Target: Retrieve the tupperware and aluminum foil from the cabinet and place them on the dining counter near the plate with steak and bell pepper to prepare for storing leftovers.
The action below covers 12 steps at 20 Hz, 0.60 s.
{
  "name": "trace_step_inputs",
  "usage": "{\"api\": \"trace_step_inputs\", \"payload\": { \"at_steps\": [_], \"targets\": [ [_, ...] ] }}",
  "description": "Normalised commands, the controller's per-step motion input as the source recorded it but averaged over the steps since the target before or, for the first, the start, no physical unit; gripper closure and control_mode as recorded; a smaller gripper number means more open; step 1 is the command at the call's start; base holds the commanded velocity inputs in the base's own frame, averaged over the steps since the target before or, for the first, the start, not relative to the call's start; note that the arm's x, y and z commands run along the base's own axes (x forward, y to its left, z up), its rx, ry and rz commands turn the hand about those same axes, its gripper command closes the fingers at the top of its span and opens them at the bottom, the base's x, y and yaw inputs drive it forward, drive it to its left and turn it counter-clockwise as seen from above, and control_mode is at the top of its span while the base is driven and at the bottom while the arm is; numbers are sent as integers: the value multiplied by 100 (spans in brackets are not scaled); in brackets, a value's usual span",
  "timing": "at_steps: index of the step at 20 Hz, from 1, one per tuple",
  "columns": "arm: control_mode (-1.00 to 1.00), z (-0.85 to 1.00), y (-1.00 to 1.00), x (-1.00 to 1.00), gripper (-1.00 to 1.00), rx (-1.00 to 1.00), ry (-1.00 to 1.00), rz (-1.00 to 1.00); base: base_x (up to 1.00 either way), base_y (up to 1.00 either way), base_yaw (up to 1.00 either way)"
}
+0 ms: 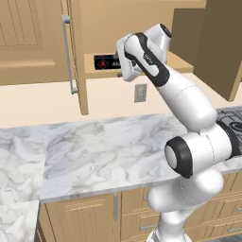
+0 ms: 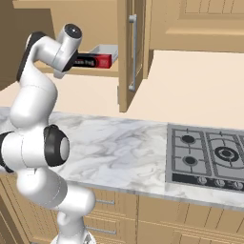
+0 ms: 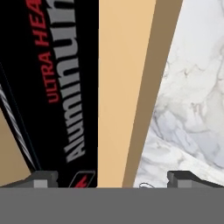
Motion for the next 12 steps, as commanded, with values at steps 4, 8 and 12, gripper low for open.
{"api": "trace_step_inputs", "payload": {
  "at_steps": [4, 8, 12],
  "targets": [
    [-100, 0, -5, 18, -100, 1, 1, 0, 0, 0, 0],
    [-100, 0, -6, 15, -100, 0, 0, 0, 0, 0, 0],
    [-100, 13, -8, 0, -100, 0, 0, 0, 0, 0, 0]
  ]
}}
